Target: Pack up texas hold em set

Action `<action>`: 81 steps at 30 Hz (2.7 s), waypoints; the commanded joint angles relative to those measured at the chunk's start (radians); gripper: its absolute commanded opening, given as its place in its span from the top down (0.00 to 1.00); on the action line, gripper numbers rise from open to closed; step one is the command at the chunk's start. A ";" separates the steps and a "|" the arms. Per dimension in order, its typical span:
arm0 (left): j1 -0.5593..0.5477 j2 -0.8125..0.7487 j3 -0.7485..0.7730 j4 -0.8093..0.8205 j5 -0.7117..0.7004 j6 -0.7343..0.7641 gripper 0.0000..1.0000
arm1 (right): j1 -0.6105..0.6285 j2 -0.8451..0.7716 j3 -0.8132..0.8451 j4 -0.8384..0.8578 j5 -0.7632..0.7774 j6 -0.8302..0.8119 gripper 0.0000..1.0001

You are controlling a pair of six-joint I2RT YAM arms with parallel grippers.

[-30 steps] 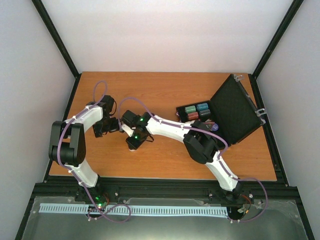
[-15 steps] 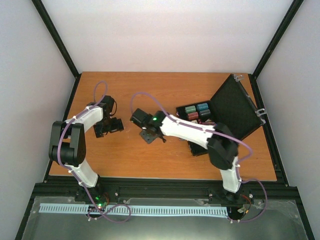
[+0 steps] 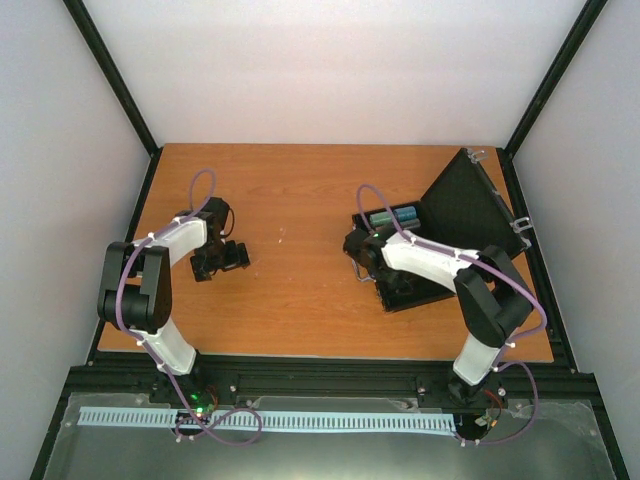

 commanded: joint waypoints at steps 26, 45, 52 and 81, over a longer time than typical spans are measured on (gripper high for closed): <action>-0.001 0.022 0.008 0.019 0.006 0.004 0.00 | -0.249 0.009 -0.116 0.265 -0.067 -0.250 0.28; -0.002 0.013 0.066 0.003 0.014 0.000 0.00 | -0.250 -0.138 0.425 0.081 -0.315 -0.276 0.00; -0.005 -0.003 0.084 -0.005 0.036 -0.007 0.00 | -0.377 -0.037 0.634 0.057 -0.092 -0.296 0.00; -0.006 -0.001 0.058 -0.007 0.038 0.015 0.00 | -0.634 -0.053 0.503 0.079 -0.315 -0.404 0.00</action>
